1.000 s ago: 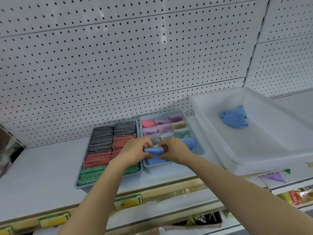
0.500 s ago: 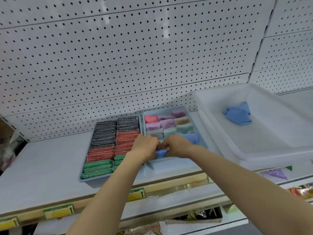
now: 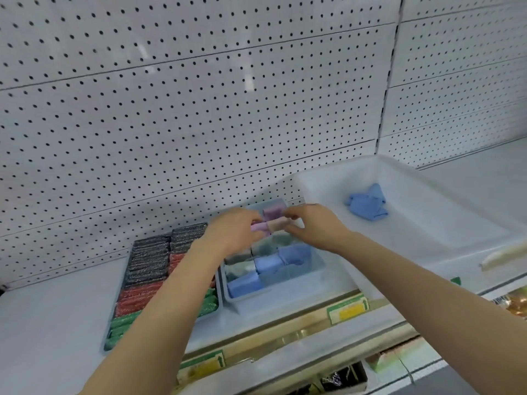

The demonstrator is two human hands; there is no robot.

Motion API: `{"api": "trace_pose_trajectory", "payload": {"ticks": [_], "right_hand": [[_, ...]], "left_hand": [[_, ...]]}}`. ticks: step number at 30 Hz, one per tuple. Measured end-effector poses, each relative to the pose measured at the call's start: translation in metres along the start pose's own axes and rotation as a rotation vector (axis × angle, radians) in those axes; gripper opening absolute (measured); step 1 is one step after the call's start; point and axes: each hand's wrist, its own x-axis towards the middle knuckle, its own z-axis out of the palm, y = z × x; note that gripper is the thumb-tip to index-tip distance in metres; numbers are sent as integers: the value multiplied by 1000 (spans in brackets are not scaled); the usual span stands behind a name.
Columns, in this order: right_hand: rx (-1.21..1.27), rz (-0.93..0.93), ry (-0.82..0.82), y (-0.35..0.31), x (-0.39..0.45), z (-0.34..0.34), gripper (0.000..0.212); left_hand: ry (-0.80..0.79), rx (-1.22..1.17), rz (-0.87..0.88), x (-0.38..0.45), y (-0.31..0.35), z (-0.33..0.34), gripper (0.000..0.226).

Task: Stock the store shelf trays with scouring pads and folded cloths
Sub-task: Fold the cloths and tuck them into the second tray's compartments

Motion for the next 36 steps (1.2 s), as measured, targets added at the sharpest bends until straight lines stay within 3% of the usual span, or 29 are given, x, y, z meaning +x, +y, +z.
{"api": "trace_pose_trajectory", "payload": {"ticks": [5,10,19,23,26,32,36], "right_hand": [[-261,111,120,66,-16,-37,43],[-346,264,148,124,-37,-66,39],[-465,324,162,194,-35,-103,43],[-468,320,149,215,-30,-111,45],[-478,301,142,226,-26,-114,45],[-422,258,149,242,-20,-110,38],[-409,240,189,248,-14,-110,35]], "left_hand": [[86,17,66,55,54,-15,36],[92,9,130,123,116,-1,41],[-68,123,281,220,218,79,36],[-14,105,329,244,244,126,36],[-2,210,277,257,253,153,38],[-15,163,176,277,255,158,30],[155,-119,36,286,249,139,22]]}}
